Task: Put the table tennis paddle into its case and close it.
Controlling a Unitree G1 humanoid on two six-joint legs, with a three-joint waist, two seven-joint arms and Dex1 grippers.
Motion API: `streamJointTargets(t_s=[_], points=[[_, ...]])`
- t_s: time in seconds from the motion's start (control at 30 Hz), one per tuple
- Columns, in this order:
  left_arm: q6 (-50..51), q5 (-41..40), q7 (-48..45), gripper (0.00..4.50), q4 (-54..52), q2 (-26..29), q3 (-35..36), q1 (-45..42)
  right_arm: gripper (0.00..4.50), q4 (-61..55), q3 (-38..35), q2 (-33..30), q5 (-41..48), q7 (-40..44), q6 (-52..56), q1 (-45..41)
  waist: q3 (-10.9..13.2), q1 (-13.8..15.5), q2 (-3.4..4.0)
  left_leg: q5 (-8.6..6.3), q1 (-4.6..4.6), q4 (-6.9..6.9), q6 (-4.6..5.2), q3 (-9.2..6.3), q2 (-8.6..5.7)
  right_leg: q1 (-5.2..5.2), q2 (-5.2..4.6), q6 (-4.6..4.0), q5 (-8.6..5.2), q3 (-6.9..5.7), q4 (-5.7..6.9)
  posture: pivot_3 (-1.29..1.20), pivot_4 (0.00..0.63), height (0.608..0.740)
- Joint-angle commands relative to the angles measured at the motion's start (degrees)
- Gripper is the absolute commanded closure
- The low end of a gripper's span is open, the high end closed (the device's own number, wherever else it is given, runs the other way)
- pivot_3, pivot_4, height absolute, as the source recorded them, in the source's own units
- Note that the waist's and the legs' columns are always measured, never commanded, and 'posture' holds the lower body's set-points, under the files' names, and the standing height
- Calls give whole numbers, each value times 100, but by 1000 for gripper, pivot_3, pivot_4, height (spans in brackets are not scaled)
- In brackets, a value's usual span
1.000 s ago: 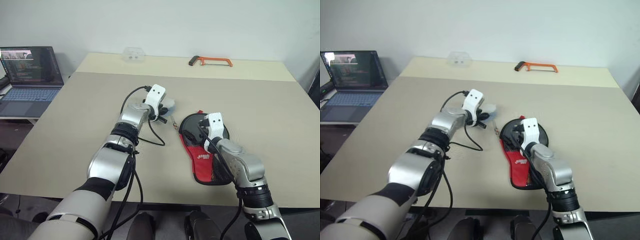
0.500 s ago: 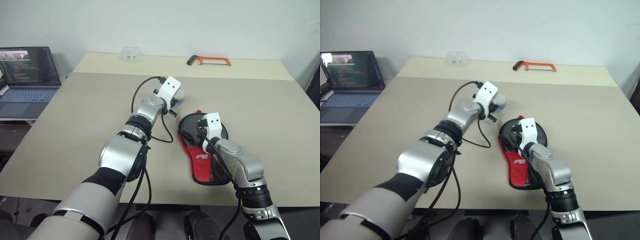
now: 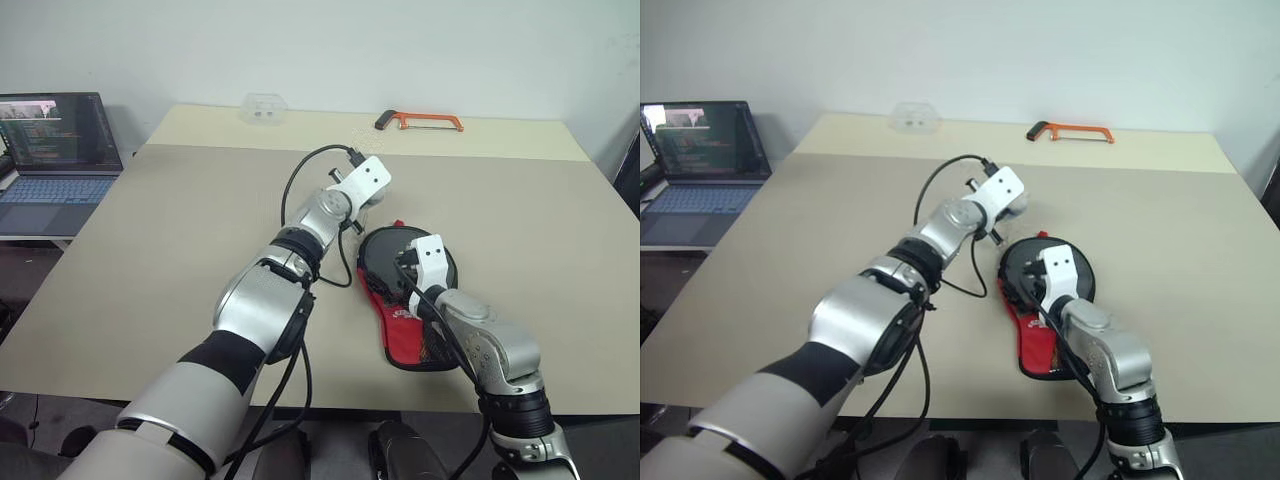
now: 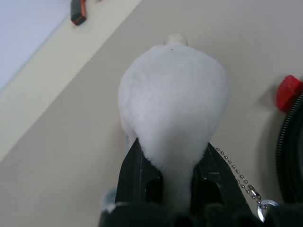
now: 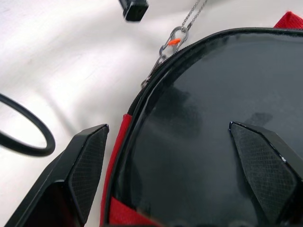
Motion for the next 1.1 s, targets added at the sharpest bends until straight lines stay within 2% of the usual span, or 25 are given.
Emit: streamJointTargets(t_s=[0.03,0.6,1.1], points=[[-267,239,265,4248,-86,-82,-101,-369,0,-90,88,54,48,-2,184,154,0,2,0,0,0,0,0,0,0,0,0,0,0,0,0,0,150,740],[-715,1153,1277,4249,-15,-981,-614,-768,0,-509,175,155,62,-56,398,436,1,5,-1,0,-2,-1,0,0,-2,0,0,7,-4,0,-6,0,150,740],[-981,1374,1177,4249,-12,-1628,-922,-691,0,-686,223,271,45,-169,506,571,1,14,-1,0,-4,-3,0,-1,-3,0,-2,6,-4,-2,-9,0,150,740]])
